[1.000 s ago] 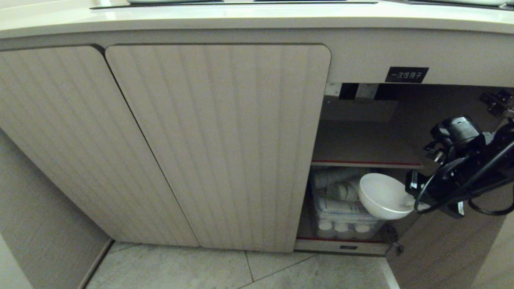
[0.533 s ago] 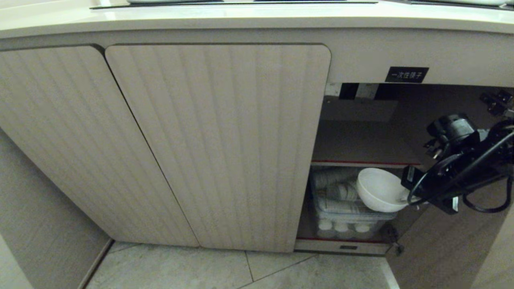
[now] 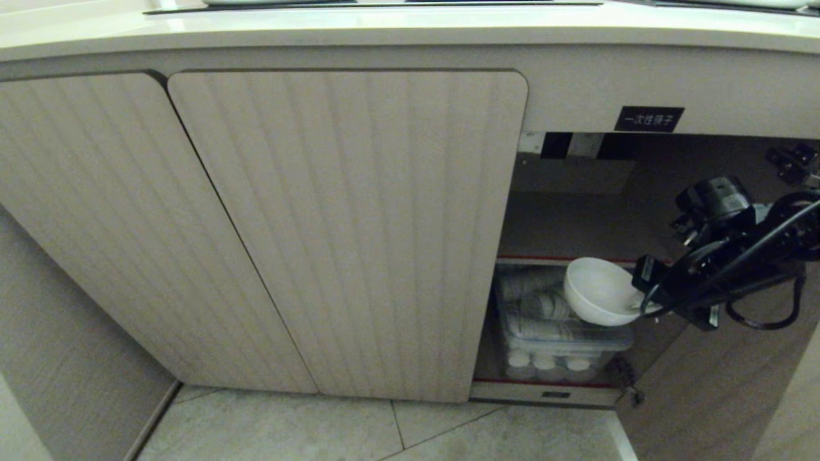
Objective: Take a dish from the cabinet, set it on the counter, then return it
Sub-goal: Put it back into the cabinet
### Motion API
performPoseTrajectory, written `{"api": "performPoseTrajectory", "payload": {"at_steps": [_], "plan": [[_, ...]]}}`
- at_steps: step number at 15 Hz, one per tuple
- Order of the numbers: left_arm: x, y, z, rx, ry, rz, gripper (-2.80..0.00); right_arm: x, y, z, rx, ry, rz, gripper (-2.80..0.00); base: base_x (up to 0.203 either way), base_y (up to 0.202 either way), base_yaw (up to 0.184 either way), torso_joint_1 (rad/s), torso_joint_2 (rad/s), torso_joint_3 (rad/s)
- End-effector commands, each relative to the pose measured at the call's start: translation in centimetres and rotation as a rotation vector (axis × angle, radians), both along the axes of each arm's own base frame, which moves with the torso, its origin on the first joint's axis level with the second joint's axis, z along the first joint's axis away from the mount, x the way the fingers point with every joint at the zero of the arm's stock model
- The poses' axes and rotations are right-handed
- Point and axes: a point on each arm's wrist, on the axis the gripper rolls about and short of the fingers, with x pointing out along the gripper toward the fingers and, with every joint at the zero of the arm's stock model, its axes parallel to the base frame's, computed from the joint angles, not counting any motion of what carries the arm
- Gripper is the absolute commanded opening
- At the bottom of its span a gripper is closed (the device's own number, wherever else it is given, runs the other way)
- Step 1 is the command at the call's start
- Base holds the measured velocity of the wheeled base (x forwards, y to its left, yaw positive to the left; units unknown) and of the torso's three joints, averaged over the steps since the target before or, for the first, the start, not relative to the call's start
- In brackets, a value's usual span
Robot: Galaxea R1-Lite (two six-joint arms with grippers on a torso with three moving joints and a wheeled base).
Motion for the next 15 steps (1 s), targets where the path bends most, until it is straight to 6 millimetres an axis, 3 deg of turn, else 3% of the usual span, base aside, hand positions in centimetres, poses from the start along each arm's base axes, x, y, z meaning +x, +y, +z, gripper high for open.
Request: {"api": "performPoseTrajectory", "payload": {"at_steps": [1,15], "plan": [[0.0,0.0,0.0,0.000,0.000,0.001,-2.80,0.3,-0.1,0.0,0.008,0.001,-0.014,-2.80,0.000,0.000,0.000,0.000,0.00,0.000],[0.0,0.0,0.0,0.000,-0.001,0.000,-2.80,2.9,-1.2,0.3,0.024,-0.024,-0.076,-2.80,0.000,0.000,0.000,0.000,0.00,0.000]]}}
